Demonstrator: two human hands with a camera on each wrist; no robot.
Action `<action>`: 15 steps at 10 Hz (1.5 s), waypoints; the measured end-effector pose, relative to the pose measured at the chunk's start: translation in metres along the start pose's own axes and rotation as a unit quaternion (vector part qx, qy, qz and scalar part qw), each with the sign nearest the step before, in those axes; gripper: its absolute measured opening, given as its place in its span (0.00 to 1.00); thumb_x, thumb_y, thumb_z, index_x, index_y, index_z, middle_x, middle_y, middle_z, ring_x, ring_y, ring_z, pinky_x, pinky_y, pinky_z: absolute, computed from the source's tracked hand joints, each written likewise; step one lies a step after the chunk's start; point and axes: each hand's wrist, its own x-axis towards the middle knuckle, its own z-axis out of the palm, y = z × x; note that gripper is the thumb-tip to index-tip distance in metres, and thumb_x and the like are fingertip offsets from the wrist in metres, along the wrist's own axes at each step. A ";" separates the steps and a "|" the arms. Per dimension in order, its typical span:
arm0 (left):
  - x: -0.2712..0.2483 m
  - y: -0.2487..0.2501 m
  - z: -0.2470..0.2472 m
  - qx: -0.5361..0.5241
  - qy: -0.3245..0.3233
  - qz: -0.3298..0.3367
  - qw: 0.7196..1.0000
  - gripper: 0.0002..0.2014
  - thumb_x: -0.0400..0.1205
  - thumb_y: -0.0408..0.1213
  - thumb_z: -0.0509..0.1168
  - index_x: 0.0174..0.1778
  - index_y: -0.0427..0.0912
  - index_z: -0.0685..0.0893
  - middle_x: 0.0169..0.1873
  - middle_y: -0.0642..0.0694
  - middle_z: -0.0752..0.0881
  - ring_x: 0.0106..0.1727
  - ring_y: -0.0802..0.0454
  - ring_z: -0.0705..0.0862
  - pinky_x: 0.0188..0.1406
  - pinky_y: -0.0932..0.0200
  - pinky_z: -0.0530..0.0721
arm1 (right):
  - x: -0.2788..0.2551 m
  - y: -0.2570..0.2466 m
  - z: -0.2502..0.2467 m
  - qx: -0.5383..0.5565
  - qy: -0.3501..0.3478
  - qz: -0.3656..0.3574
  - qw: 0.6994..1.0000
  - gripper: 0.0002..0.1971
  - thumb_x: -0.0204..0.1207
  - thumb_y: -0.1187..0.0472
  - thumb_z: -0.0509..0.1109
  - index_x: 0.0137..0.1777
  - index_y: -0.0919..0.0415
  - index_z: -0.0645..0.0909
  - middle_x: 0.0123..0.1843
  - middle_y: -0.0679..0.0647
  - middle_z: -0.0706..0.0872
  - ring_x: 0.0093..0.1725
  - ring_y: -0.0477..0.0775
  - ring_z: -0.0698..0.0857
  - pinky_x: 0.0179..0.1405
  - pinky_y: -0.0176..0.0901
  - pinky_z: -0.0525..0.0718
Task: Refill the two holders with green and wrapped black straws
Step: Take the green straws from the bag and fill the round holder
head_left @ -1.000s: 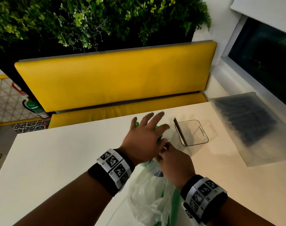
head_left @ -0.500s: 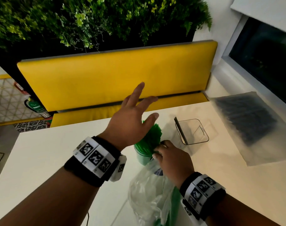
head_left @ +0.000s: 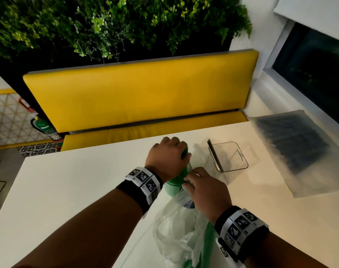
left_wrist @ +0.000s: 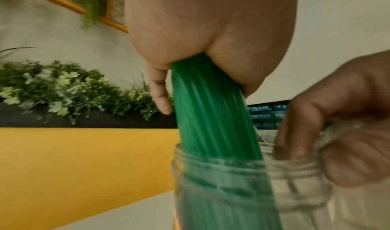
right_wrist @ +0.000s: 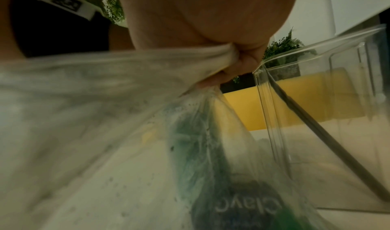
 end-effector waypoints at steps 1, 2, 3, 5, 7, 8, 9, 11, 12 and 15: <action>0.002 -0.006 0.002 -0.047 0.037 -0.012 0.998 0.17 0.85 0.56 0.59 0.66 0.55 0.79 0.56 0.51 0.86 0.60 0.45 0.80 0.41 0.50 0.85 | -0.001 0.002 0.003 0.012 0.006 -0.002 1.000 0.10 0.82 0.44 0.62 0.56 0.44 0.82 0.65 0.43 0.79 0.46 0.49 0.88 0.37 0.41 0.79; 0.005 -0.005 0.005 -0.034 0.014 0.003 0.999 0.18 0.85 0.60 0.58 0.64 0.56 0.80 0.55 0.50 0.83 0.60 0.44 0.78 0.42 0.50 0.83 | -0.001 0.001 -0.001 0.023 0.004 -0.001 1.000 0.11 0.82 0.44 0.62 0.59 0.43 0.82 0.67 0.42 0.78 0.49 0.47 0.87 0.42 0.40 0.81; 0.008 -0.004 -0.004 -0.009 -0.059 -0.016 0.998 0.28 0.79 0.70 0.58 0.67 0.55 0.78 0.61 0.47 0.80 0.66 0.43 0.76 0.53 0.46 0.82 | -0.009 0.002 -0.007 0.064 -0.009 0.002 0.998 0.21 0.80 0.41 0.66 0.72 0.39 0.73 0.71 0.42 0.75 0.57 0.48 0.85 0.47 0.41 0.82; -0.058 0.017 -0.056 -0.156 0.212 0.088 0.961 0.21 0.83 0.58 0.62 0.57 0.43 0.85 0.54 0.43 0.84 0.54 0.44 0.81 0.52 0.50 0.80 | -0.030 0.029 -0.010 0.169 -0.061 0.070 0.981 0.41 0.58 0.31 0.78 0.72 0.39 0.71 0.63 0.42 0.80 0.61 0.46 0.82 0.57 0.45 0.82; -0.139 0.074 0.025 -0.361 -0.181 -0.058 0.913 0.12 0.87 0.38 0.56 0.50 0.48 0.86 0.47 0.54 0.87 0.44 0.63 0.81 0.47 0.68 0.78 | -0.031 0.032 -0.011 0.250 -0.107 0.047 0.961 0.07 0.77 0.48 0.73 0.51 0.47 0.84 0.46 0.45 0.90 0.46 0.41 0.87 0.47 0.40 0.83; -0.137 0.076 0.084 -0.396 -0.228 -0.158 0.875 0.15 0.82 0.41 0.54 0.56 0.44 0.84 0.52 0.46 0.88 0.56 0.52 0.86 0.55 0.58 0.83 | -0.040 0.014 -0.013 0.311 -0.168 0.001 0.936 0.05 0.79 0.51 0.72 0.53 0.46 0.85 0.47 0.43 0.90 0.47 0.37 0.87 0.50 0.36 0.84; -0.134 0.081 0.109 -0.368 -0.267 -0.157 0.877 0.24 0.79 0.37 0.58 0.71 0.35 0.78 0.67 0.36 0.83 0.68 0.37 0.82 0.69 0.45 0.81 | -0.046 0.017 0.000 0.391 -0.148 -0.013 0.908 0.12 0.81 0.51 0.70 0.63 0.45 0.85 0.56 0.39 0.89 0.50 0.30 0.86 0.50 0.28 0.81; -0.120 0.074 0.118 -0.359 -0.288 -0.222 0.859 0.30 0.82 0.37 0.61 0.82 0.39 0.67 0.77 0.40 0.75 0.79 0.41 0.73 0.78 0.55 0.70 | -0.057 0.100 0.050 0.249 -0.090 0.105 0.959 0.06 0.57 0.65 0.67 0.26 0.64 0.86 0.29 0.59 0.89 0.27 0.57 0.88 0.24 0.39 0.86; -0.120 0.075 0.119 -0.402 -0.289 -0.232 0.838 0.21 0.82 0.31 0.63 0.73 0.38 0.76 0.66 0.39 0.84 0.67 0.42 0.84 0.58 0.61 0.81 | -0.068 0.103 0.066 0.289 -0.165 0.218 0.917 0.07 0.63 0.59 0.77 0.37 0.61 0.86 0.43 0.62 0.92 0.36 0.53 0.89 0.40 0.41 0.87; -0.118 0.076 0.116 -0.668 -0.262 -0.308 0.624 0.18 0.87 0.20 0.55 0.37 0.42 0.80 0.29 0.51 0.83 0.40 0.53 0.78 0.39 0.67 0.81 | -0.062 0.076 0.059 0.521 -0.245 0.274 0.771 0.08 0.79 0.64 0.71 0.53 0.62 0.90 0.53 0.63 0.92 0.53 0.58 0.89 0.45 0.49 0.90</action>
